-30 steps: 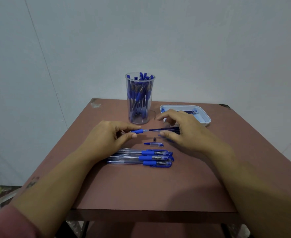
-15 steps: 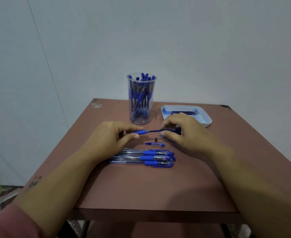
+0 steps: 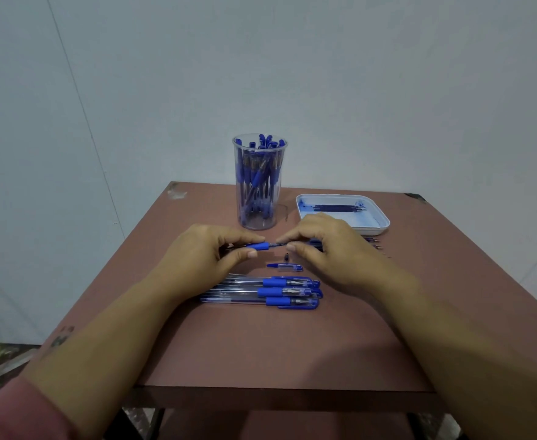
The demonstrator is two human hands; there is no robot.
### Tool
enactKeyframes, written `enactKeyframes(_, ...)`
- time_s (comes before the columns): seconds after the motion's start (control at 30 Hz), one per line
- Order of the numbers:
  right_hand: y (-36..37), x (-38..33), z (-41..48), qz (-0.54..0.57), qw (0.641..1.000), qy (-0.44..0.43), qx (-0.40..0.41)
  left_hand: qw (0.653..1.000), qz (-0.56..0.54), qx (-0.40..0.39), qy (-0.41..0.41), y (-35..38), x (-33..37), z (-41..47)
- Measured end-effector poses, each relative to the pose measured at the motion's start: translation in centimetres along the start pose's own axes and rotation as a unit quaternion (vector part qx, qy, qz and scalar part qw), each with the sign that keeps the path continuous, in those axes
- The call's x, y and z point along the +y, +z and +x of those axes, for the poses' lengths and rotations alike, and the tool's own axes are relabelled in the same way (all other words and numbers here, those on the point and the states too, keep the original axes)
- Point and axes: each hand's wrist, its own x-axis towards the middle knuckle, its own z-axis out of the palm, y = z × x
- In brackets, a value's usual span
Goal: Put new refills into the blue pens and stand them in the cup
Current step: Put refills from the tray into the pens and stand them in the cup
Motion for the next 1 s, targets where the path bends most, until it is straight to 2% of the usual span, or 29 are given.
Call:
enactKeyframes(0.2, -0.2, 1.6, 0.5, -0.052, 0.997, 0.034, -0.052, 1.000, -0.011, 0.011, -0.012, -0.1, -0.1, 0.0)
enactKeyframes(0.43, 0.3, 1.6, 1.5, -0.109, 0.988, 0.022, -0.109, 1.000, -0.006, 0.006, -0.019, 0.0, -0.3, 0.0)
enactKeyframes(0.5, 0.1, 1.6, 1.4, -0.088, 0.991, 0.025, -0.094, 1.000, -0.008, 0.006, -0.024, 0.0, -0.3, 0.0)
enactKeyframes(0.6, -0.5, 1.5, 0.8, 0.026, 0.997, 0.063, -0.024, 1.000, -0.009, 0.005, -0.027, 0.0, -0.4, 0.0)
enactKeyframes(0.7, -0.6, 1.3, 0.3, 0.088, 0.994, 0.061, 0.023, 1.000, -0.010, 0.002, -0.026, 0.0, -0.4, 0.1)
enactKeyframes(1.0, 0.7, -0.2, 0.2, 0.091, 0.995, 0.045, 0.015, 1.000, -0.009, 0.005, -0.001, 0.0, 0.2, 0.0)
